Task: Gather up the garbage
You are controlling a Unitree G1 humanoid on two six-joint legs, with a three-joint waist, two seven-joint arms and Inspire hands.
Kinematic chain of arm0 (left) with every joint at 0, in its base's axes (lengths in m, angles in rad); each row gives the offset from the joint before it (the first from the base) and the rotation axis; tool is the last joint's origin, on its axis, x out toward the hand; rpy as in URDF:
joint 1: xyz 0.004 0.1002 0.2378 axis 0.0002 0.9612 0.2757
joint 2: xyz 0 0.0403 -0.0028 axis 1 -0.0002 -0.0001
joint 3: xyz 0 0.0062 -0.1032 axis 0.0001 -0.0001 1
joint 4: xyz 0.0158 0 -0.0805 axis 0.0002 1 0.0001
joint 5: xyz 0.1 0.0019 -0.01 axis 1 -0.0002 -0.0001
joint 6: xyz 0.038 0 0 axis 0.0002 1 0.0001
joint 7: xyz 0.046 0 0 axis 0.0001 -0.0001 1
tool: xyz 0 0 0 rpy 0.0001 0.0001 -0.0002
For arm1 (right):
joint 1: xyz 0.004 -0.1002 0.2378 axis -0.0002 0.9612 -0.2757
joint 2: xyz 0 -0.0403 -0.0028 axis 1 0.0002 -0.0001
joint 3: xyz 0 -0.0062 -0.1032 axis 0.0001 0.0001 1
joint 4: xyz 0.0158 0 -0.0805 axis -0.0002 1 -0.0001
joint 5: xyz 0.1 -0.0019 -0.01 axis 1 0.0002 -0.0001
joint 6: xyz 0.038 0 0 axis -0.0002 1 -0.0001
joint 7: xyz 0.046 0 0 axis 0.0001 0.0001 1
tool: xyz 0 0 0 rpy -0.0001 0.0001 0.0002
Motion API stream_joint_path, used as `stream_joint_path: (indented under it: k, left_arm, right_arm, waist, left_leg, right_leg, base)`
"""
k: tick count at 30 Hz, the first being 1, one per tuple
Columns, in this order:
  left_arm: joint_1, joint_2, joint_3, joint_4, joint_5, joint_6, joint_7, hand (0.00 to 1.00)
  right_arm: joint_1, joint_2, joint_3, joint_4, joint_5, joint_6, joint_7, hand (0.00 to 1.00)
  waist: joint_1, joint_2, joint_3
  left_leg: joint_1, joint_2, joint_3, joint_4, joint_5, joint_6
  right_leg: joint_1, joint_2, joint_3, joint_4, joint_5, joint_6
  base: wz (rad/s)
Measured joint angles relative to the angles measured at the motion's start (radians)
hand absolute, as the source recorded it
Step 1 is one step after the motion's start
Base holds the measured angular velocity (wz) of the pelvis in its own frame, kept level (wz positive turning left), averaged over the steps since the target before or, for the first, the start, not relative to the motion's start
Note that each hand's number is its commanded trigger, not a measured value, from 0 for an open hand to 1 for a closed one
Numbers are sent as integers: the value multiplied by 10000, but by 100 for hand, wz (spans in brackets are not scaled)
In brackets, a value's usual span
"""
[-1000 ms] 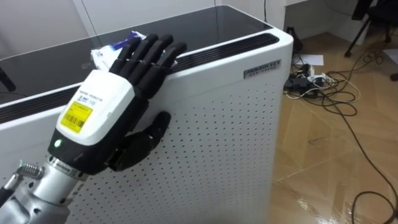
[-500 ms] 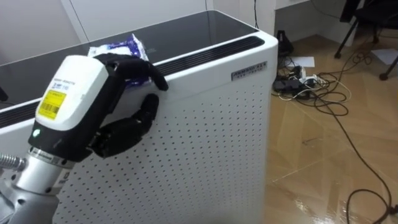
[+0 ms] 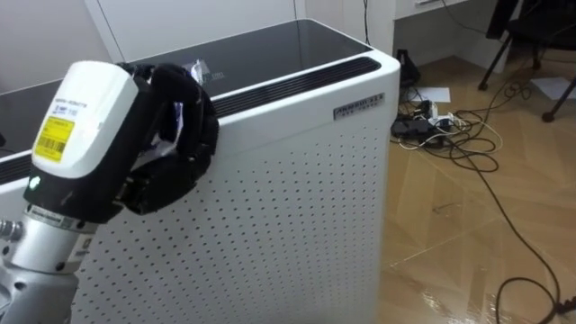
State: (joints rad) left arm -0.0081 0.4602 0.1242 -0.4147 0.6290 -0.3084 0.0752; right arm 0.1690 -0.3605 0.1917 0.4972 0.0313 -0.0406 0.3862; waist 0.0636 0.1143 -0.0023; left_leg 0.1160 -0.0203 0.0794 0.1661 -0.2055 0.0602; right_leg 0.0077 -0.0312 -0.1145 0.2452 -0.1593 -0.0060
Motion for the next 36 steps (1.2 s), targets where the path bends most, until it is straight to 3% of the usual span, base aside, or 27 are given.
stream_joint_path:
  k: [4,13,15,26,29,34,36]
  left_arm:
    - [54,0,-21,19,-71,-1,31,100]
    - [67,116,-73,-32,-308,-27,119,100]
    - [45,251,-102,-54,-957,-25,18,100]
    - [-33,250,-327,-625,-4772,82,-1015,100]
    - [-167,239,-873,-925,-6195,131,-1650,100]
    - [-236,126,-1714,-983,-8364,206,-2775,100]
    - [-248,-32,-2414,-975,-9640,340,-3397,100]
  right_arm:
    - [-1,-1,-5,0,0,-1,5,100]
    - [-1,-23,-160,-6,6,-2,-68,100]
    - [-17,-17,-176,-7,9,-9,-80,100]
    - [-159,-11,62,-122,18,-97,79,100]
    - [-165,34,259,-268,8,-117,85,100]
    - [-185,241,610,-471,29,-119,96,100]
    - [-315,296,897,-471,29,-119,102,100]
  waist:
    - [2,-15,11]
    - [-7,-15,129]
    - [-35,6,137]
    - [128,-10,161]
    - [127,-155,208]
    - [-24,-314,145]
    - [-59,-308,143]
  left_leg:
    - [-5,0,-4,0,1,-1]
    - [-11,23,-66,-30,-1,-12]
    - [-41,24,-185,-27,0,-15]
    - [-321,17,-301,29,10,-26]
    - [-349,15,-327,38,10,-26]
    - [-343,0,-328,41,9,-26]
    - [-357,-2,-322,47,9,-26]
  right_leg:
    - [2,1,7,27,-10,0]
    - [85,25,-88,-51,-17,-19]
    - [132,19,-222,-108,-9,-17]
    - [-100,-47,-370,-90,-20,-6]
    - [-104,-63,-437,-92,-23,-10]
    - [-80,-67,-432,-176,-22,-10]
    - [-54,-62,-422,-241,-2,4]
  base:
    - [0]
    - [2]
    - [13]
    - [4]
    - [5]
    - [0]
    - [0]
